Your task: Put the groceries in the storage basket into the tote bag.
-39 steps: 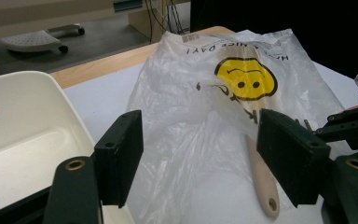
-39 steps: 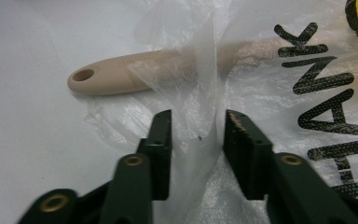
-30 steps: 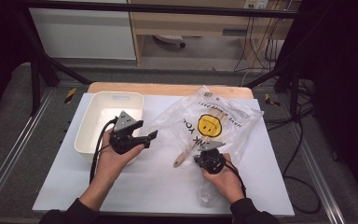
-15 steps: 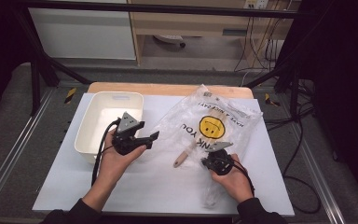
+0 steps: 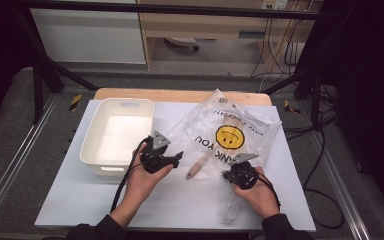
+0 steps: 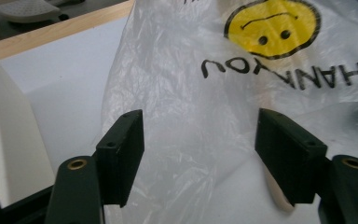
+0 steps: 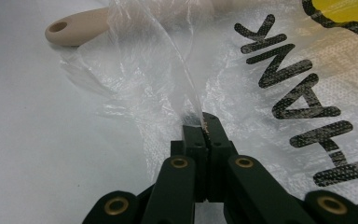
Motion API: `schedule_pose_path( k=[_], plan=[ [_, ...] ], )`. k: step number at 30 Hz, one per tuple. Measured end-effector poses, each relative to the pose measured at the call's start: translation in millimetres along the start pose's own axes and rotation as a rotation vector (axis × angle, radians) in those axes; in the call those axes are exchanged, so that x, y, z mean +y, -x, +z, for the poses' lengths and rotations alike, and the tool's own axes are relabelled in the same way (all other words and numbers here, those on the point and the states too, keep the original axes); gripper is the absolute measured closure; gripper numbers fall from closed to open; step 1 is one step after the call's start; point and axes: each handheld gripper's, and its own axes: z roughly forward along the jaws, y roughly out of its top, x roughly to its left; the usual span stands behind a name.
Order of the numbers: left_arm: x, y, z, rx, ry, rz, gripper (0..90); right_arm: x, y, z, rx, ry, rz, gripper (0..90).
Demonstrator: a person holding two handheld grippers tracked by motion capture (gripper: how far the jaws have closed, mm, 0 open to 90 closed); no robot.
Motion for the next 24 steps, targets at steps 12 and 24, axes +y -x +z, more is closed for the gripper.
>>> schedule_pose_path(
  k=[12,24],
  plan=[
    [-23.3,1.3,25.7,0.01,-0.094,0.02,22.9,-0.7,1.4,-0.1,0.013,0.003,0.016,90.0],
    [-31.2,7.6,39.8,0.025,-0.149,0.022,13.6,-0.6,1.8,-0.2,0.016,0.004,0.013,90.0]
  ],
)
